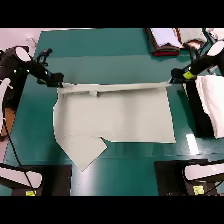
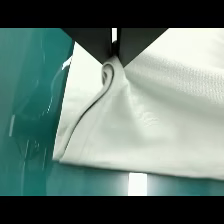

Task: Fold the shirts.

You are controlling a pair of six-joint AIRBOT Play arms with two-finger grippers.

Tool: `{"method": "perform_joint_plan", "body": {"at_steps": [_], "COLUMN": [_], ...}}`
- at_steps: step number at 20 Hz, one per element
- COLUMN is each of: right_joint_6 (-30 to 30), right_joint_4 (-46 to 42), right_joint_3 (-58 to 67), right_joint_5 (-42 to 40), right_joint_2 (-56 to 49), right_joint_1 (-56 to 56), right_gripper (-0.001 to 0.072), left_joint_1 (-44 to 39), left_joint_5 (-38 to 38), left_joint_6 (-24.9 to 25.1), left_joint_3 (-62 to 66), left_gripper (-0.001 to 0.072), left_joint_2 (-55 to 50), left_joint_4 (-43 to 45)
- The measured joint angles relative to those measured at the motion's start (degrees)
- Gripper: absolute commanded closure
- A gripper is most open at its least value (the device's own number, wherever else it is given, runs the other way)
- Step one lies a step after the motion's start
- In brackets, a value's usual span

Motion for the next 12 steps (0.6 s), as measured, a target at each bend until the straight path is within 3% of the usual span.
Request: {"method": "perform_joint_plan", "body": {"at_steps": [3, 4, 5, 6, 12], "right_joint_6": [-0.1, -0.1, -0.1, -0.1, 0.7], "right_joint_4": [0.0, 0.0, 0.1, 0.1, 1.5], "right_joint_3": [-7.1, -9.3, -11.2, -12.4, -12.7], "right_joint_5": [-2.1, -3.0, -4.0, -4.9, -4.3], "right_joint_2": [2.4, 3.1, 3.8, 4.2, 6.3], "right_joint_1": [0.0, 0.0, 0.0, 0.0, 0.0], "right_gripper": [0.0690, 0.0603, 0.0358, 0.0251, 0.0261], "left_joint_1": [0.0, 0.0, 0.0, 0.0, 0.0], "left_joint_5": [-0.7, -0.9, -1.1, -1.2, -3.3], "left_joint_6": [0.3, 0.3, 0.3, 0.3, -1.3], "left_joint_3": [-4.4, -5.6, -6.4, -7.1, -9.1], "left_gripper": [0.0680, 0.0605, 0.0249, 0.0154, 0.0171], "left_joint_2": [0.0, -0.1, -0.1, 0.0, 4.7], "left_joint_4": [-0.1, -0.1, -0.1, 0.2, 1.9]}}
